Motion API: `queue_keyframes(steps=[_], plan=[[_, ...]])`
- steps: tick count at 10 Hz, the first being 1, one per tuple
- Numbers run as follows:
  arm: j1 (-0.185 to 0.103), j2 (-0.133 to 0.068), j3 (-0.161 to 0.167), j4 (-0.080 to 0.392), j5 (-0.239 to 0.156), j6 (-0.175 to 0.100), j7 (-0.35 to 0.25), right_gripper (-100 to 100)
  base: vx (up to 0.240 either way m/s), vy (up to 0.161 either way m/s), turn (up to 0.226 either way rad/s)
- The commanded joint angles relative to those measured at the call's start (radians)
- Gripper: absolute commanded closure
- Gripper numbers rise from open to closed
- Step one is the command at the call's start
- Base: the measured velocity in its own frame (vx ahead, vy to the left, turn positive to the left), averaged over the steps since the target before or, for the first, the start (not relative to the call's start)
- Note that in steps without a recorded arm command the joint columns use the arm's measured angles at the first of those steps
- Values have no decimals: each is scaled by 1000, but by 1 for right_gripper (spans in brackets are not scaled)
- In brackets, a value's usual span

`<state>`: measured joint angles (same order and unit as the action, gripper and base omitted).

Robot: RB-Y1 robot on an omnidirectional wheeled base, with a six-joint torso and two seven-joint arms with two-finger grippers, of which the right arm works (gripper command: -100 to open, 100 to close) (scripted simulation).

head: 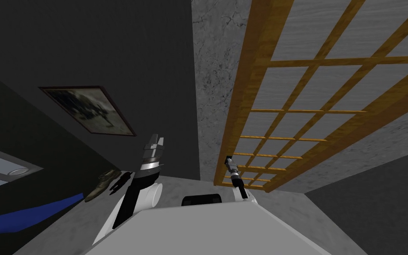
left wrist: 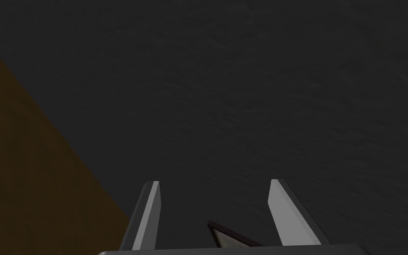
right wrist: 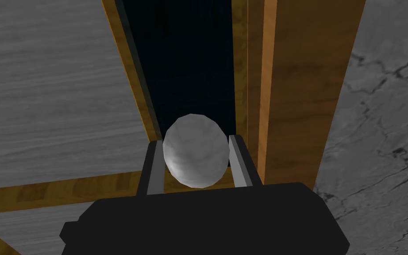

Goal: Pull the door open

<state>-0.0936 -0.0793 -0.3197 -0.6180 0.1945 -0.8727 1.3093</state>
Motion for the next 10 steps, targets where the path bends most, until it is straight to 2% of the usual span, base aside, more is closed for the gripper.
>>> queue_keyframes(steps=[1,6,10], plan=[[1,5,7,-1,-2,2,-28,100,-9,3,17],[1,-4,24,0,-32,1,-164,100,-13,4,30],[1,-9,34,1,-49,0,-244,100,-17,2,26]])
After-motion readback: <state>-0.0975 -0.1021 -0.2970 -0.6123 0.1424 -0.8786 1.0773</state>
